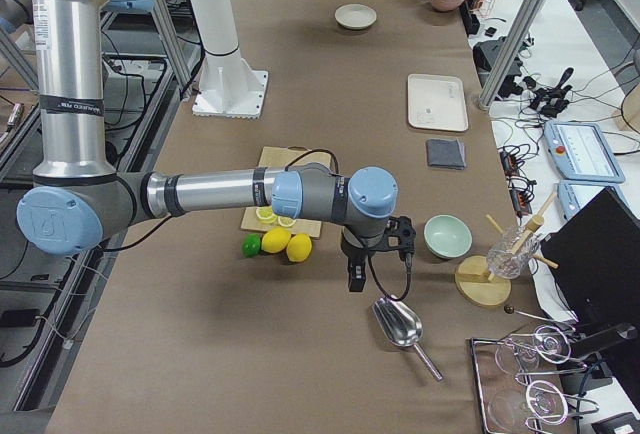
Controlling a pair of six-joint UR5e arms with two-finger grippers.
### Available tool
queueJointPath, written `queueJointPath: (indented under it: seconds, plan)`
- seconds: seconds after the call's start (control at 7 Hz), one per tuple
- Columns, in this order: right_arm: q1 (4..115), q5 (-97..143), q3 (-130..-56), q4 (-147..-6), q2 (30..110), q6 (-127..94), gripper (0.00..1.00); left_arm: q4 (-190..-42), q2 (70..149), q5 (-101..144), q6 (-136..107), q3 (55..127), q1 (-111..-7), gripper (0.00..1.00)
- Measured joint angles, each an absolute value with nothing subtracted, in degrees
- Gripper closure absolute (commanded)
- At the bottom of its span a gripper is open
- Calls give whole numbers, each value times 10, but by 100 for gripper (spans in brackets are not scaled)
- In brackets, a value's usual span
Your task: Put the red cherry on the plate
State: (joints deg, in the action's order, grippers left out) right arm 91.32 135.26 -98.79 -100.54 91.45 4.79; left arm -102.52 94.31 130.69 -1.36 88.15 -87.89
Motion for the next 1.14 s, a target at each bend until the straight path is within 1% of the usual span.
queueJointPath:
  seconds: [0.43,0.86,1.14]
  plan:
    - [913,1353,-987,-1005,918,48,0,-1029,934,1310,-14,888,-879,2]
    - [913,1353,-988,-1005,919,48,0,-1030,895,1311,-13,923,-879,2]
    - [913,1353,-988,-1005,921,48,0,-1030,888,1311,-13,930,-879,2]
